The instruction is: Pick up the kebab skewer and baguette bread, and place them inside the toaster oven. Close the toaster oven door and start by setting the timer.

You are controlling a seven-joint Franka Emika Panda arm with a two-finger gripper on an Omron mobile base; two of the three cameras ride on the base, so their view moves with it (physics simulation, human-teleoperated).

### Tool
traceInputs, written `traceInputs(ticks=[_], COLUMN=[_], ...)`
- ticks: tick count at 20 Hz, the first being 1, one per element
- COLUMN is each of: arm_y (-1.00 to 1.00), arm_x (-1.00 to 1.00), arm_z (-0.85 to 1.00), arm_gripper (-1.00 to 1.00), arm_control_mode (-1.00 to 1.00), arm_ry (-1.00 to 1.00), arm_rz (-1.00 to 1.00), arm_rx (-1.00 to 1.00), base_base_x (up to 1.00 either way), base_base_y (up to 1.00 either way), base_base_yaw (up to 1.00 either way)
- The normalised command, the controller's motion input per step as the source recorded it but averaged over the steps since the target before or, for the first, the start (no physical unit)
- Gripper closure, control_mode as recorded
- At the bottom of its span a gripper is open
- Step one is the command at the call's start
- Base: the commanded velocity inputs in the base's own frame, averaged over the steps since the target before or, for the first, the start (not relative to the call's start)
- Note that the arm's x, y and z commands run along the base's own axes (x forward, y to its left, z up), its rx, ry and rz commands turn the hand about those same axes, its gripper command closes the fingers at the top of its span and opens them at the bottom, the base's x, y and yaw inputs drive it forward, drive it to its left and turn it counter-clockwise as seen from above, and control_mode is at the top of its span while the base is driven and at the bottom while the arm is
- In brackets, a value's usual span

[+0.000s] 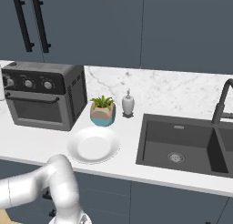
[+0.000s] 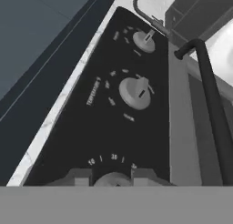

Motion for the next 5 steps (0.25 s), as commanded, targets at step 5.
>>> traceInputs(ticks=[5], arm_y=[0.00], arm_x=[-0.71], arm_z=[-0.21], arm_gripper=[1.00], arm_control_mode=[-1.00], arm_ry=[0.00], arm_rz=[-0.35], arm_rx=[0.50], base_base_x=[0.00], base_base_y=[0.00], base_base_yaw=[0.00])
